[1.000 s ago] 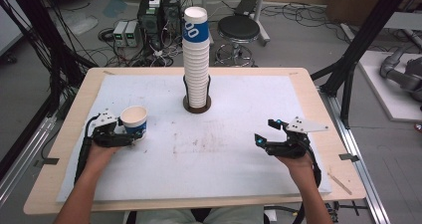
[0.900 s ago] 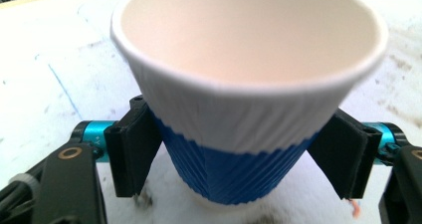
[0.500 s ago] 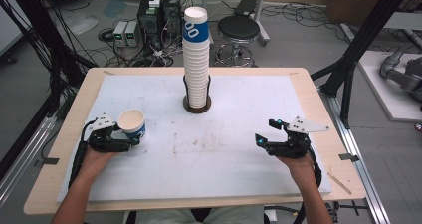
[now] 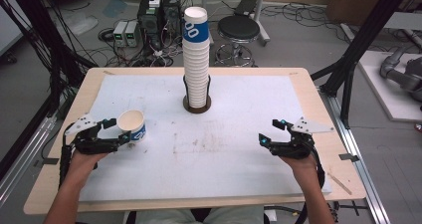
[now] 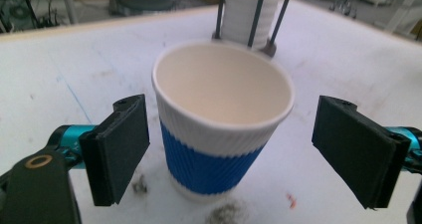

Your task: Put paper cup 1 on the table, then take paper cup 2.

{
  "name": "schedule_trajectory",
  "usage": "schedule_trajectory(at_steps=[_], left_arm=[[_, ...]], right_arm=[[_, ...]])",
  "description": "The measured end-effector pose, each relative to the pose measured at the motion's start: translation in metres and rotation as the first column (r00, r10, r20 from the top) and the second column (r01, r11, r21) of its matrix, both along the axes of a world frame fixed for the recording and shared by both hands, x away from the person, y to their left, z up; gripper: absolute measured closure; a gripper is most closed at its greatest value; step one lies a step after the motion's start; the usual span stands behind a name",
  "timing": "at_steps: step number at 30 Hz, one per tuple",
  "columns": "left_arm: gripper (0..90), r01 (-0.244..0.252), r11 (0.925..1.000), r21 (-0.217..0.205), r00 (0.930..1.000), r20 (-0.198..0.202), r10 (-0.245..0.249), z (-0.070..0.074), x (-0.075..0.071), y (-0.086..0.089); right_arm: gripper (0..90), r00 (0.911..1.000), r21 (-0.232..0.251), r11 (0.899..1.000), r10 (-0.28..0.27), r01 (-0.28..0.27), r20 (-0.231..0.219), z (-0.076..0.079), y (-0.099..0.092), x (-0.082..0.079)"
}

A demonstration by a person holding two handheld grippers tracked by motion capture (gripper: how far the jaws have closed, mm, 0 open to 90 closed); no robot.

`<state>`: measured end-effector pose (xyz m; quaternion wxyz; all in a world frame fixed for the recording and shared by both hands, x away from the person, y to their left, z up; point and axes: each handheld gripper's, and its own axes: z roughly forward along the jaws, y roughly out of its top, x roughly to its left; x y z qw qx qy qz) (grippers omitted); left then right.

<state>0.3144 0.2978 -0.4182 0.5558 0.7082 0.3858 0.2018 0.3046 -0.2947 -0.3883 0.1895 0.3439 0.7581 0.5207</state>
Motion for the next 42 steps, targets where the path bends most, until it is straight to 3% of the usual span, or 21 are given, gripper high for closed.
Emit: schedule_trajectory(at_steps=[4,8,13,42], left_arm=[[14.9,0.003,0.9952,-0.098,0.9979,0.064,0.003,0.013,-0.003,0.000],[14.9,0.022,0.9908,-0.133,0.9935,0.114,-0.007,0.024,-0.005,-0.005],[14.9,0.056,0.9843,-0.167,0.9895,0.141,-0.032,0.033,-0.005,-0.010],[15.0,0.107,0.9820,-0.156,0.9812,0.176,-0.079,0.041,-0.002,-0.026]], right_arm=[[21.4,0.9999,-0.004,1.000,-0.014,0.014,0.000,0.000,-0.004,0.000],[21.4,0.9997,-0.010,1.000,-0.022,0.022,-0.003,-0.001,-0.007,0.000],[21.3,0.9996,-0.010,1.000,-0.029,0.029,0.003,-0.001,-0.009,0.000],[21.3,0.9992,0.000,0.999,-0.039,0.039,-0.005,0.000,-0.010,-0.004]])
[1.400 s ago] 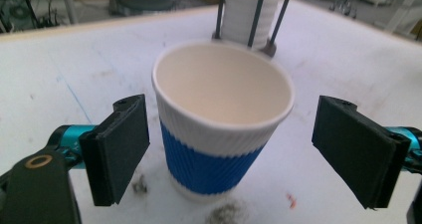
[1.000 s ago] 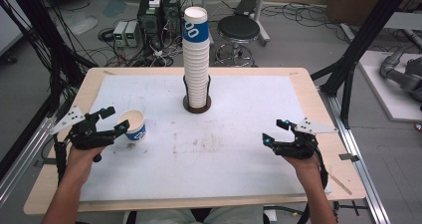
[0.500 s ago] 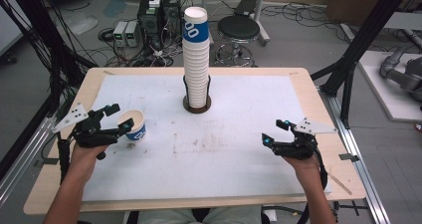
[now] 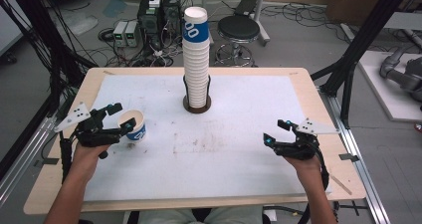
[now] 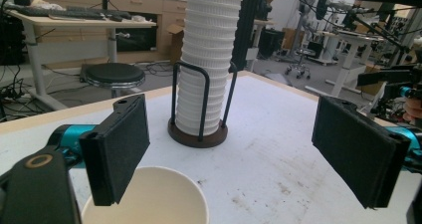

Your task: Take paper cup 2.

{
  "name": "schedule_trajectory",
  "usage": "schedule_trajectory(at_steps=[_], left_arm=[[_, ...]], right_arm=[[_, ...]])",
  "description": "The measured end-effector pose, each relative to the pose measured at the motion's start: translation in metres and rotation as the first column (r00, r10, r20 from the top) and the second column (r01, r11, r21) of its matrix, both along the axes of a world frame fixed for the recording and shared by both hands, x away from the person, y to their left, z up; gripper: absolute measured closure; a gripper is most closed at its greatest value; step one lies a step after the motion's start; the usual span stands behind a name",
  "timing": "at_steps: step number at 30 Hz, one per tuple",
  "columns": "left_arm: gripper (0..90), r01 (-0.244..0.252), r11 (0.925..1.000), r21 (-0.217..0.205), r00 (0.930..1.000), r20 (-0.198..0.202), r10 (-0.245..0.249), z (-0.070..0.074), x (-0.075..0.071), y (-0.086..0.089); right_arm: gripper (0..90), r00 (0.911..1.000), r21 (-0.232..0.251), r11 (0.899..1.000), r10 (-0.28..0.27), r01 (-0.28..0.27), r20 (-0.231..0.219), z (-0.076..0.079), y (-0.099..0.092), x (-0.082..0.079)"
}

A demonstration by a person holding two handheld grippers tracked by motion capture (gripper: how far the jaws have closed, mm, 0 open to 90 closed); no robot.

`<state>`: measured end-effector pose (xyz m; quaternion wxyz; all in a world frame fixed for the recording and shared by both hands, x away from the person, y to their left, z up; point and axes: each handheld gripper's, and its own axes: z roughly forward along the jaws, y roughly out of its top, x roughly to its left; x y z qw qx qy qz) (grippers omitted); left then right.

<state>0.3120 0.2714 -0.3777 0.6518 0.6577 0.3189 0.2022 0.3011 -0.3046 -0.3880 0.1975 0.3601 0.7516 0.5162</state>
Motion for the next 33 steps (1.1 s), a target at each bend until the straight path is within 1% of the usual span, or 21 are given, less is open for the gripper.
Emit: schedule_trajectory(at_steps=[3,4,5,9,13,15,20,25,28,30,33], left_arm=[[15.0,0.005,1.0000,0.002,1.0000,0.000,-0.005,0.000,-0.001,-0.002],[15.0,0.008,1.0000,0.001,1.0000,0.001,-0.008,0.000,-0.001,-0.003],[15.0,0.009,1.0000,0.002,1.0000,0.003,-0.009,0.001,-0.001,-0.004],[15.0,0.017,0.9998,0.003,0.9998,0.008,-0.017,0.005,-0.002,-0.007],[15.0,0.036,0.9993,0.002,0.9993,0.005,-0.036,0.009,-0.001,-0.011],[14.9,0.044,0.9989,-0.014,0.9990,0.006,-0.044,0.014,0.001,-0.013],[14.9,0.076,0.9967,-0.028,0.9969,0.022,-0.075,0.034,0.011,-0.021],[14.9,0.126,0.9914,-0.034,0.9914,0.039,-0.125,0.061,0.021,-0.034],[14.9,0.145,0.9890,-0.026,0.9884,0.048,-0.144,0.075,0.028,-0.041],[14.9,0.156,0.9873,-0.028,0.9868,0.049,-0.155,0.082,0.033,-0.045],[14.9,0.168,0.9856,-0.017,0.9849,0.044,-0.167,0.092,0.040,-0.051]], right_arm=[[21.3,1.0000,0.001,1.000,0.002,-0.002,-0.004,0.000,0.000,0.000],[21.3,1.0000,-0.002,1.000,0.005,-0.005,0.001,-0.001,0.001,0.001],[21.3,1.0000,-0.002,1.000,0.006,-0.006,-0.004,-0.001,0.001,0.001],[21.3,0.9999,-0.002,1.000,0.012,-0.012,-0.002,0.000,0.002,0.001],[21.3,0.9998,0.000,1.000,0.016,-0.016,-0.013,0.000,0.001,0.000],[21.2,0.9998,0.002,1.000,0.017,-0.017,-0.014,0.000,0.000,0.000],[21.3,0.9995,0.003,1.000,0.023,-0.022,-0.023,0.000,0.000,0.001],[21.2,0.9990,0.000,1.000,0.029,-0.029,-0.034,0.000,0.002,0.002],[21.3,0.9986,-0.001,0.999,0.033,-0.033,-0.041,0.000,0.002,0.002],[21.2,0.9985,0.000,0.999,0.035,-0.035,-0.042,-0.001,0.002,0.002],[21.2,0.9986,0.000,0.999,0.035,-0.035,-0.039,0.000,0.001,0.002]])
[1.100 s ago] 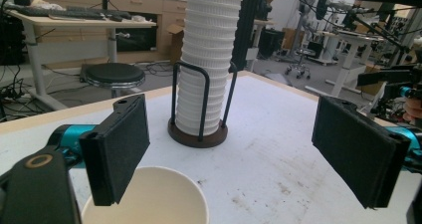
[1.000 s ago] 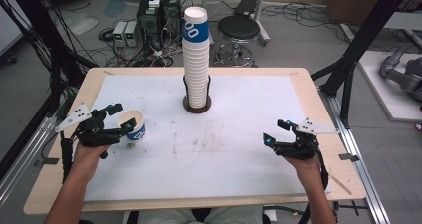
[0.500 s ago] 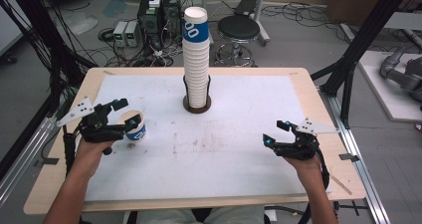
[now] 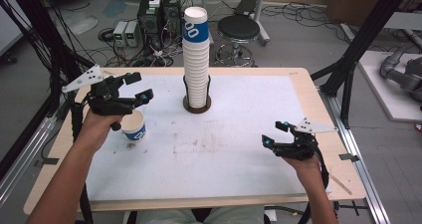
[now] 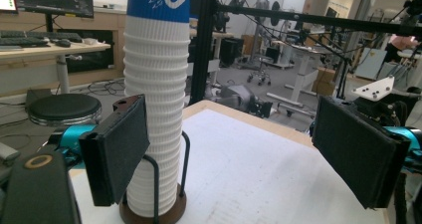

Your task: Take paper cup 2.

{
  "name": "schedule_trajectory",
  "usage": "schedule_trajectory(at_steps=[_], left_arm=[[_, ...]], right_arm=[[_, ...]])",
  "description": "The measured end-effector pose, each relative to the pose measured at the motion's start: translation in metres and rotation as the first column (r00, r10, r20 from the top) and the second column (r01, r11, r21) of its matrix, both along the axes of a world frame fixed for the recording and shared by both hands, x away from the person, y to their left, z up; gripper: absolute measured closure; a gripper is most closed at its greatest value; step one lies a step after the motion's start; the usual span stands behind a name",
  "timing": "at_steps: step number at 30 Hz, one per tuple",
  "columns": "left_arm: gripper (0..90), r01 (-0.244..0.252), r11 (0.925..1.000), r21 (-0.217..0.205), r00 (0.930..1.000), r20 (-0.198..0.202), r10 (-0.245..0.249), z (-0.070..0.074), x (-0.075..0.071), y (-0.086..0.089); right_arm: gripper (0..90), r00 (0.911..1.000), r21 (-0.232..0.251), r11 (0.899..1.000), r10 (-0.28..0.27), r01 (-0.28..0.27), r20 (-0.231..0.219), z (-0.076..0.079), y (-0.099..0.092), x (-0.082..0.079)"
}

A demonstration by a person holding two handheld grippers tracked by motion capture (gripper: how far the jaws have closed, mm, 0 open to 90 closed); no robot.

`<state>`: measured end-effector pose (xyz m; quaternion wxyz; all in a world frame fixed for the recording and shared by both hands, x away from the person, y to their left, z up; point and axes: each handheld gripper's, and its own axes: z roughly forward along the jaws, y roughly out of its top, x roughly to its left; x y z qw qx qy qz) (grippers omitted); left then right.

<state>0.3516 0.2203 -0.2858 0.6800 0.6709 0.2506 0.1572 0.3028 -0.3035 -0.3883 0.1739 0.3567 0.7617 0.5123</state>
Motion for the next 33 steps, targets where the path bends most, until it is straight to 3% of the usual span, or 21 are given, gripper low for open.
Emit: schedule_trajectory(at_steps=[19,33], left_arm=[[14.9,0.037,0.9991,0.020,0.9993,0.003,-0.037,0.044,0.033,-0.025],[14.9,0.026,0.9973,0.068,0.9997,-0.004,-0.026,0.086,0.074,-0.053]], right_arm=[[21.2,1.0000,0.007,1.000,0.002,-0.002,-0.005,0.000,-0.002,0.000],[21.3,0.9999,0.012,1.000,0.010,-0.010,-0.008,-0.001,-0.003,0.000]])
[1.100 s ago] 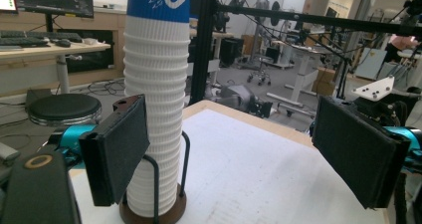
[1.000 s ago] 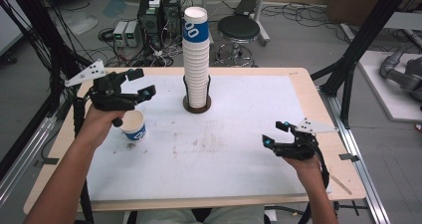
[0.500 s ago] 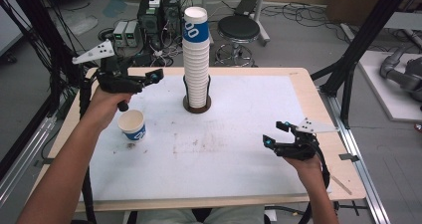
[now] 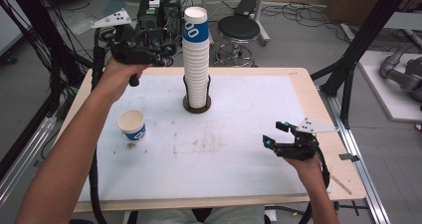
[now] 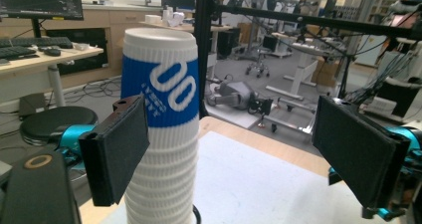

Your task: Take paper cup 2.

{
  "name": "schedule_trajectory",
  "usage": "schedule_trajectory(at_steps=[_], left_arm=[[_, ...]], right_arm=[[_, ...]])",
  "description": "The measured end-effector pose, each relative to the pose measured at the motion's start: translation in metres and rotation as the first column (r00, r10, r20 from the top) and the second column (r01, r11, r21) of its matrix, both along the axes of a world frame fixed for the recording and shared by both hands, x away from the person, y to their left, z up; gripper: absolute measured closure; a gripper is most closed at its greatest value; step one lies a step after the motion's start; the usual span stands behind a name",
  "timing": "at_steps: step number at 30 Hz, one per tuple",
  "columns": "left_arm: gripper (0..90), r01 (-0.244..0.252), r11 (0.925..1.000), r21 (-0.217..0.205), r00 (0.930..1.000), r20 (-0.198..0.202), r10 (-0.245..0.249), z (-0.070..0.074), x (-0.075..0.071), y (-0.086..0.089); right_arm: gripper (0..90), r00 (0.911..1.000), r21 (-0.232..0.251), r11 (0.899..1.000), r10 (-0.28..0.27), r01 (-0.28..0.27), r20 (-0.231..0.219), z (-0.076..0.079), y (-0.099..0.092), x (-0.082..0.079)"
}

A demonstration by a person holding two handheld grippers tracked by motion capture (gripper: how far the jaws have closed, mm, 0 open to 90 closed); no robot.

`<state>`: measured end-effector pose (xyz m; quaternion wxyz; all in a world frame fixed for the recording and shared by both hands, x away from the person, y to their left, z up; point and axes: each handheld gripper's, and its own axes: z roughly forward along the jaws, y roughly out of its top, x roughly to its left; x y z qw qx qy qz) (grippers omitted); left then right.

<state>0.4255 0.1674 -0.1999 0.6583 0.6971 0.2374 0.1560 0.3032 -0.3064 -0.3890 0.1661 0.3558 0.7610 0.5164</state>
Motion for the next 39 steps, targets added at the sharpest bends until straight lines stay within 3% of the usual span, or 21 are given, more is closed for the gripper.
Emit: schedule_trajectory(at_steps=[19,32,39], left_arm=[[15.0,-0.059,0.9963,0.062,0.9975,-0.036,0.062,0.020,0.055,-0.034],[15.5,-0.110,0.9874,0.114,0.9914,-0.059,0.117,0.023,0.083,-0.062],[28.7,-0.111,0.9864,0.121,0.9916,-0.053,0.118,0.022,0.085,-0.063]], right_arm=[[21.2,1.0000,0.013,1.000,0.004,-0.004,-0.007,-0.001,-0.002,0.000],[21.3,1.0000,0.021,1.000,0.007,-0.007,-0.006,-0.001,-0.004,0.000],[21.2,1.0000,0.023,1.000,0.007,-0.007,-0.005,-0.001,-0.006,-0.002]])
